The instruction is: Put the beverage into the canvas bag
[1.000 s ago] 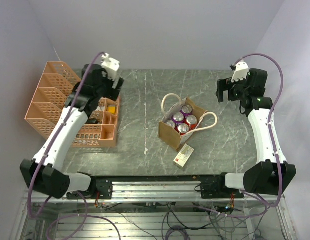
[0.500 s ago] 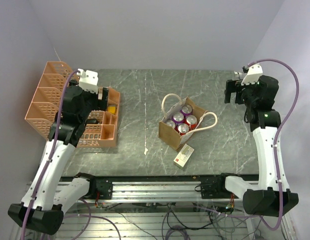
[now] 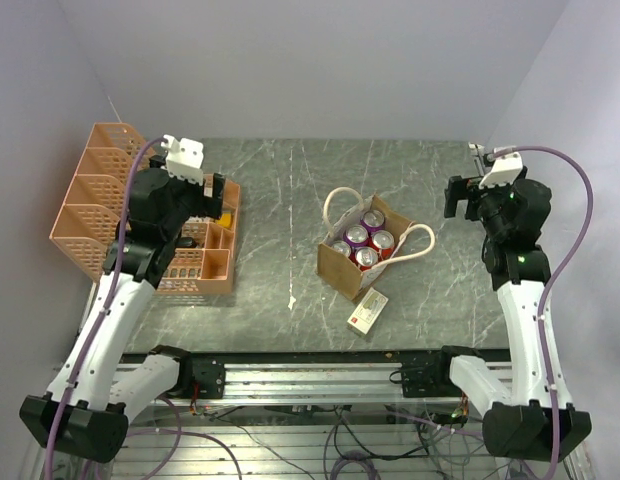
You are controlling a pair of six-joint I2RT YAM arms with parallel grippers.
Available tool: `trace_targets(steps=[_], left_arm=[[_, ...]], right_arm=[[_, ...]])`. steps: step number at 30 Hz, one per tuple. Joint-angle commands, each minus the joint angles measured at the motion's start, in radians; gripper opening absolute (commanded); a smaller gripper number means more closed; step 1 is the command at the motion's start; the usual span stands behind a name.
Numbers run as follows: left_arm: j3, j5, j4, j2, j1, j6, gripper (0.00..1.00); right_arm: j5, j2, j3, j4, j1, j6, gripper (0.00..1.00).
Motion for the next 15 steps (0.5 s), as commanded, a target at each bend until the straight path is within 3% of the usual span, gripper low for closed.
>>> trace_targets(steps=[1, 15], left_arm=[[-0.028, 0.083, 0.09, -0.065, 0.008, 0.01, 0.99], [-0.071, 0.088, 0.034, -0.137, 0.04, 0.016, 0.99]], right_arm=[[0.005, -0.082, -0.053, 0.077, -0.002, -0.01, 1.0], [-0.013, -0.149, -0.09, 0.001, -0.023, -0.062, 1.0]])
